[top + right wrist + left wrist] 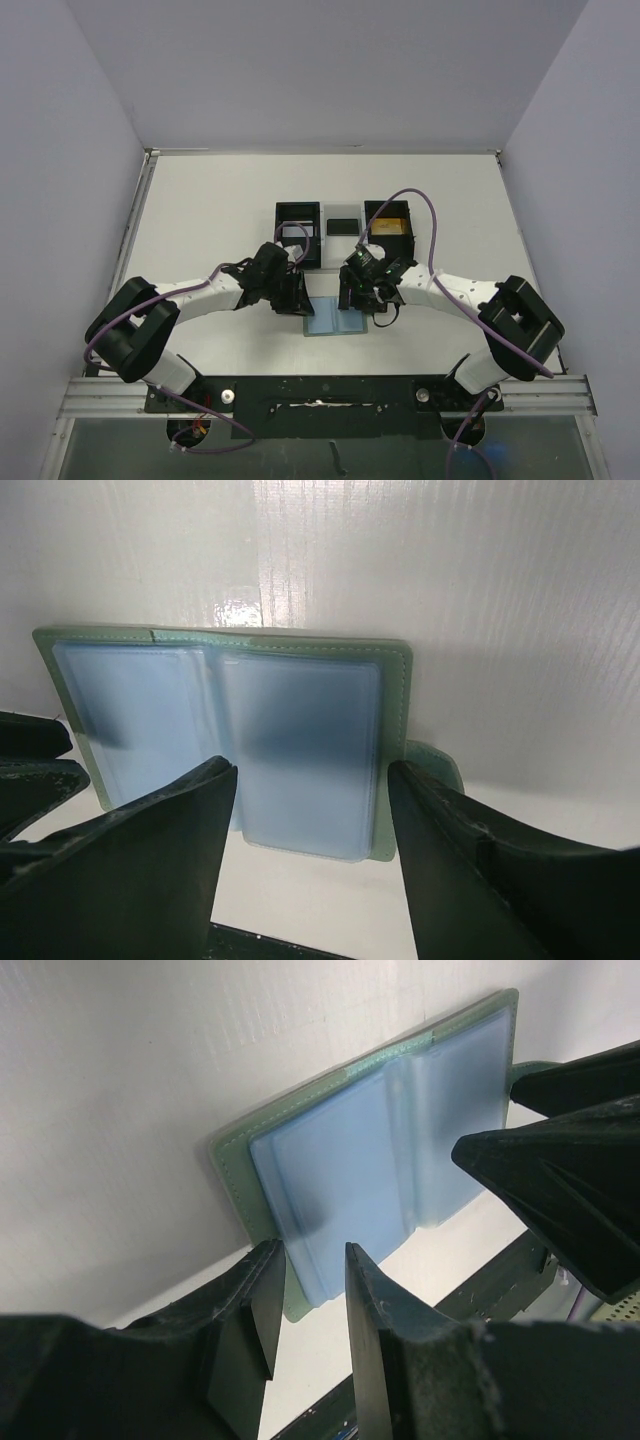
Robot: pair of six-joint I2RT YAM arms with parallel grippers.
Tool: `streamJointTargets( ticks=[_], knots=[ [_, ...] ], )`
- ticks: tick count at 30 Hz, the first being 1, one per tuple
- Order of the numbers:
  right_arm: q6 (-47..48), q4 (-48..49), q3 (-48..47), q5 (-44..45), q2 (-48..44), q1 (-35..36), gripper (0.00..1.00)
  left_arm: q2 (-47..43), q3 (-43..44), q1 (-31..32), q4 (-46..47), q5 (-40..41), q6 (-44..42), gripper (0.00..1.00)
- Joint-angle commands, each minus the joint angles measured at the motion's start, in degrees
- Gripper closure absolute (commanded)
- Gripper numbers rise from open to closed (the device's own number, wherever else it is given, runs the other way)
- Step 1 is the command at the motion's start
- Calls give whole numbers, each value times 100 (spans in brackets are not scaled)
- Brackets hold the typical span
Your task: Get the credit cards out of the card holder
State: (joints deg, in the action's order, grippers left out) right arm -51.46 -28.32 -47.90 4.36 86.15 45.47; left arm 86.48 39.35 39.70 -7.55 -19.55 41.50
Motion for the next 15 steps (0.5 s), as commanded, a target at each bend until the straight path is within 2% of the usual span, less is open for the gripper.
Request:
streamJointTargets(
  ticks=[1, 4, 9, 15],
  knots=[
    [-4, 124, -85, -18, 88, 44, 39, -37, 201, 21, 153, -93, -50, 70],
    [-31, 461, 59, -236, 127, 49, 47, -16, 164, 25, 270, -188, -37, 70],
    [-30, 596, 20, -430, 281, 58, 46, 108, 151, 36, 345, -266, 9, 71],
    [-204, 1471, 350, -1019, 41, 15, 56, 217, 110, 56, 439, -262, 72, 73]
  ],
)
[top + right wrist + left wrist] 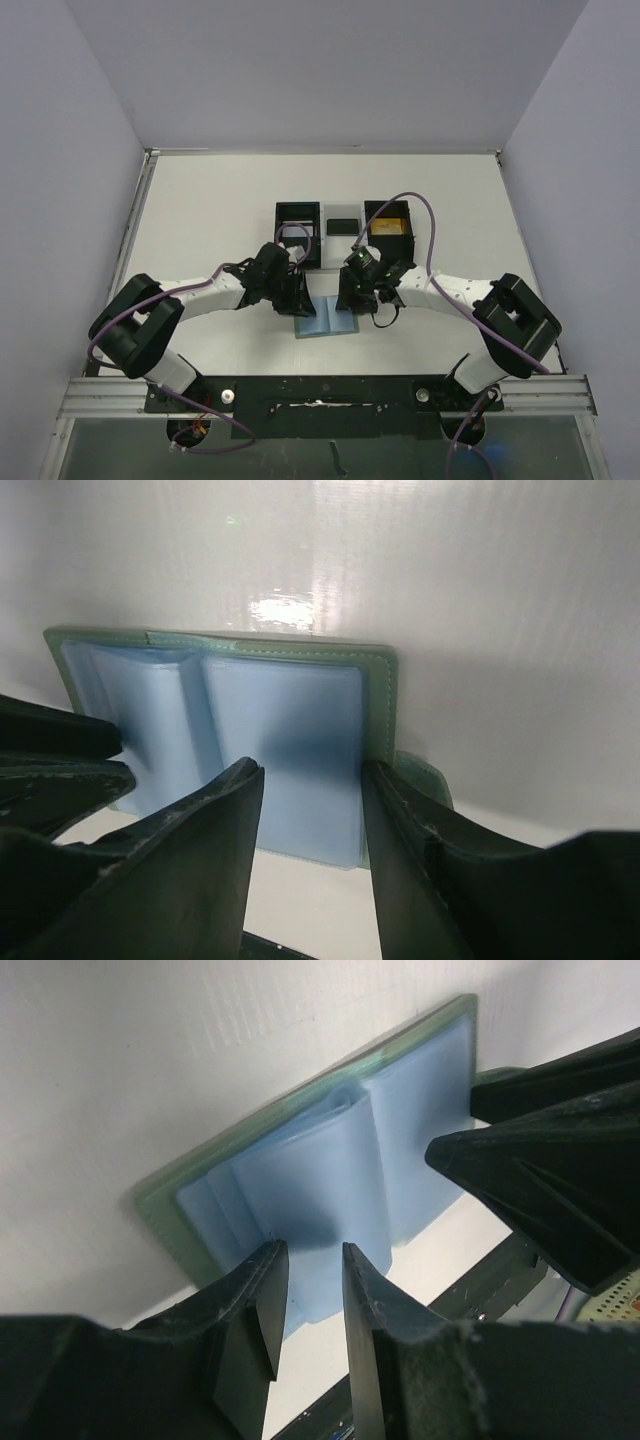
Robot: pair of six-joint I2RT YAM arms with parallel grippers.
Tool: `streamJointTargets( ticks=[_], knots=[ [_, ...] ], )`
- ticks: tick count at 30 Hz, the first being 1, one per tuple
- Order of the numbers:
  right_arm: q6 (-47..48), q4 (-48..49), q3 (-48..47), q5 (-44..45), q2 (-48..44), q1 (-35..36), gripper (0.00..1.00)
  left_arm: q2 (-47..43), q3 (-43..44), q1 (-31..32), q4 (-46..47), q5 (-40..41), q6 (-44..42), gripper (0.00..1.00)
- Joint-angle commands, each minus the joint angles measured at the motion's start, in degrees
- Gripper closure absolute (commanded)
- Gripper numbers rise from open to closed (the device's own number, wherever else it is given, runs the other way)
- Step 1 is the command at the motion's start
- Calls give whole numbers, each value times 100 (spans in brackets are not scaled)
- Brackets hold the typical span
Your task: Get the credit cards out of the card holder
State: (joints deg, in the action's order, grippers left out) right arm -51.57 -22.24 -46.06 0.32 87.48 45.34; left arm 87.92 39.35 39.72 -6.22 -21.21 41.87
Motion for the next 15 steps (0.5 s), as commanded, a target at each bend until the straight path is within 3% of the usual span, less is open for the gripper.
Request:
streamJointTargets(
  ticks=[1, 15],
  knots=[
    [-194, 892, 168, -647, -94, 27, 58, 76, 102, 53, 298, -87, 32, 73],
    [-404, 977, 408, -668, -193, -130, 67, -136, 196, 53, -148, 232, -34, 73]
  ],
)
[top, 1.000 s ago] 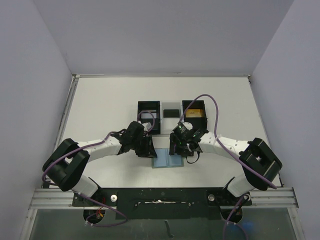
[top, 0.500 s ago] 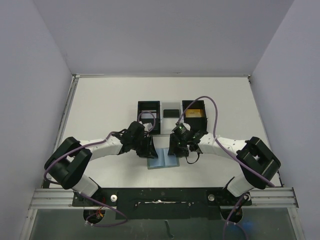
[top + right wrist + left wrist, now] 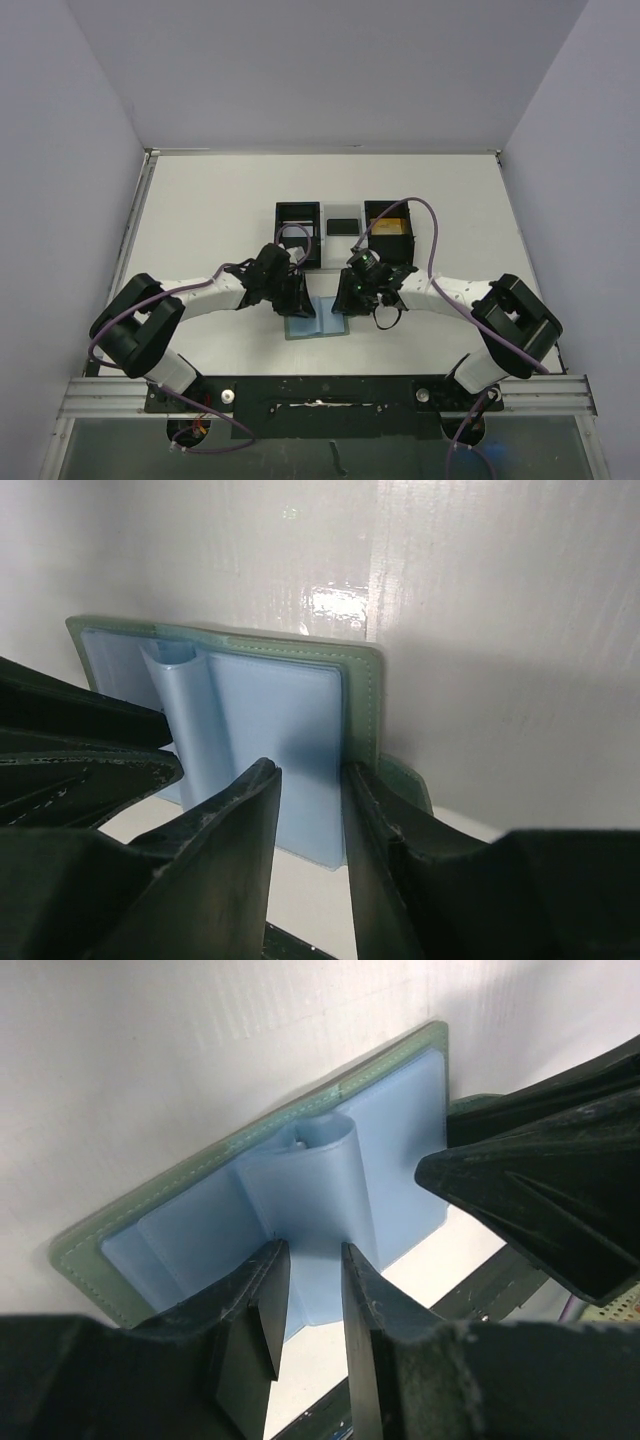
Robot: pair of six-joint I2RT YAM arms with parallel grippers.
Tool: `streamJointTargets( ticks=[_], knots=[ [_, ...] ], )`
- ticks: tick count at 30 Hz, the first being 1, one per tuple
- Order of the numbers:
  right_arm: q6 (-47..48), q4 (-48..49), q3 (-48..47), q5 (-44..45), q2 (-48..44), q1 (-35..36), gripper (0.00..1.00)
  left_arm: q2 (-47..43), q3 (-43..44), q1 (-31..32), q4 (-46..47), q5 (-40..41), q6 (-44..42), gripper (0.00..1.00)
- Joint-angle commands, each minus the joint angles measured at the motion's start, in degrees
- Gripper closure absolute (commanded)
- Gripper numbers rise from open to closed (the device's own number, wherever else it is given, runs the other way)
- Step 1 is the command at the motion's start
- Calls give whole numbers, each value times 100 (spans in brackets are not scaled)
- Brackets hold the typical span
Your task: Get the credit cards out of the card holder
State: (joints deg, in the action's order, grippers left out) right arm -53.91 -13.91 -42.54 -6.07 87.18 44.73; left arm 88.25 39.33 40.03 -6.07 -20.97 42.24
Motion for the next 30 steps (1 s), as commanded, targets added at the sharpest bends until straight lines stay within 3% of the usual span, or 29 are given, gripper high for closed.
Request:
streamJointTargets(
  ticks=[1, 8, 17, 30],
  knots=[
    [-168, 15, 34, 52, -135, -74, 67, -237, 265, 22, -332, 321, -103, 71],
    [-128, -186, -1, 221, -79, -71, 67, -617, 445, 28, -1108, 981, -215, 61],
    [-68, -191, -60, 197, -33, -70, 66, -368, 533, 126, -1221, 1177, -156, 60],
    [-42, -174, -87, 150, 71, -61, 65, -402, 645, 207, -1516, 1623, -122, 49]
  ],
)
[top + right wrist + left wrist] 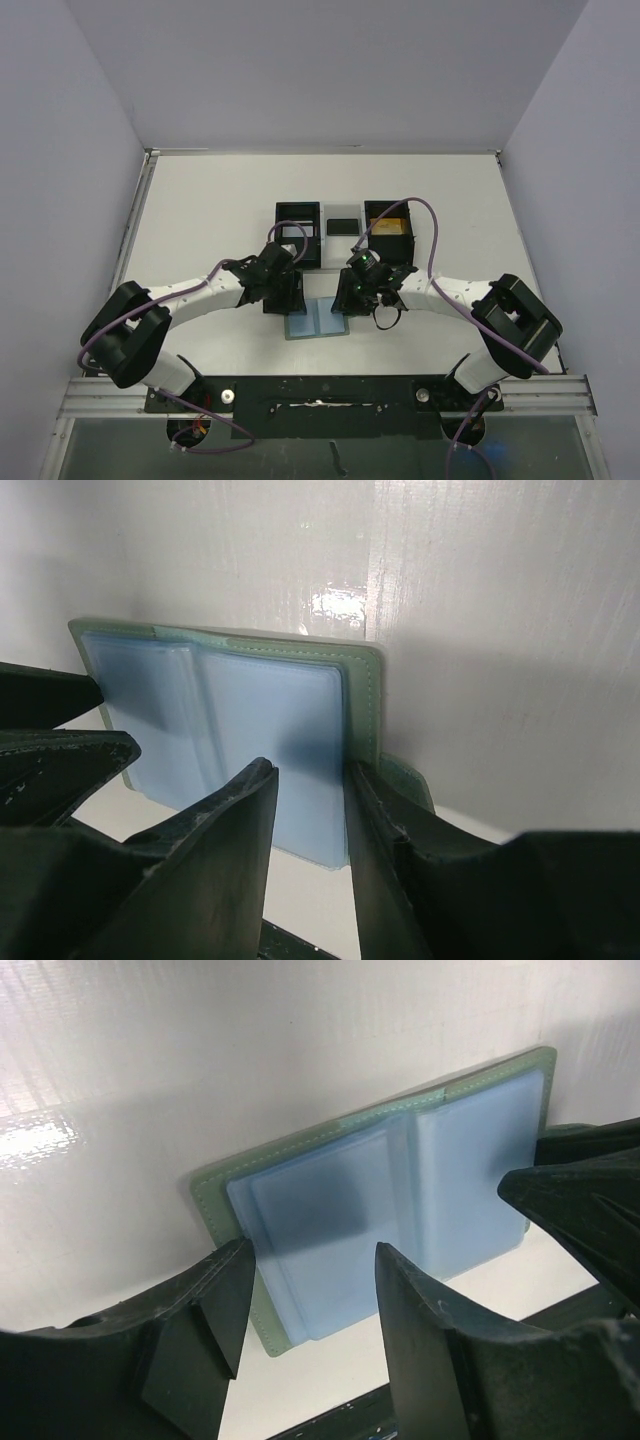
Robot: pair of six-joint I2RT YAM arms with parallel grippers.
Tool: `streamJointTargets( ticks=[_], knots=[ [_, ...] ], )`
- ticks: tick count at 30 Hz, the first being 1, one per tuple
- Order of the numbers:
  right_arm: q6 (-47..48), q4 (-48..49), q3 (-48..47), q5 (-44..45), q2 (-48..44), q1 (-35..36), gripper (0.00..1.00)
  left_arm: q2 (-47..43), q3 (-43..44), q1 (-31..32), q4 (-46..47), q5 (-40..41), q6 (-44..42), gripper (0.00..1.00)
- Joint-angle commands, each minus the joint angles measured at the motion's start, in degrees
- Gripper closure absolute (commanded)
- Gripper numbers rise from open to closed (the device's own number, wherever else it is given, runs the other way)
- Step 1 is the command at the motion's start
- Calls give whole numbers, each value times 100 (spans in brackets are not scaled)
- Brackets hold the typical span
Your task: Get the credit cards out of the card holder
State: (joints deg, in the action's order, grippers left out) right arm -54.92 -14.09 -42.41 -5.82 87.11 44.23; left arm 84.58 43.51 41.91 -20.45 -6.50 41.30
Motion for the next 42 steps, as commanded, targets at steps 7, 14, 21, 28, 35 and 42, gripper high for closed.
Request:
streamJointTargets(
  ticks=[7, 14, 21, 28, 35, 42],
  knots=[
    [86, -111, -131, 46, 113, -11, 65, 196, 40, 57, 314, -128, 32, 52],
    [139, 336, -67, -325, 79, 6, 67, 366, -92, 113, 814, -460, 165, 64],
    [94, 639, 46, -506, -33, 3, 74, 348, -87, 115, 852, -460, 185, 67],
    [54, 1068, 143, -789, -25, -48, 77, 363, -136, 114, 875, -513, 181, 68],
    [3, 1006, 207, -852, -55, -178, 78, 335, -95, 113, 790, -454, 160, 68],
    [-112, 1254, 410, -1064, -537, -387, 80, 135, 14, 109, 595, -280, 128, 68]
  ],
)
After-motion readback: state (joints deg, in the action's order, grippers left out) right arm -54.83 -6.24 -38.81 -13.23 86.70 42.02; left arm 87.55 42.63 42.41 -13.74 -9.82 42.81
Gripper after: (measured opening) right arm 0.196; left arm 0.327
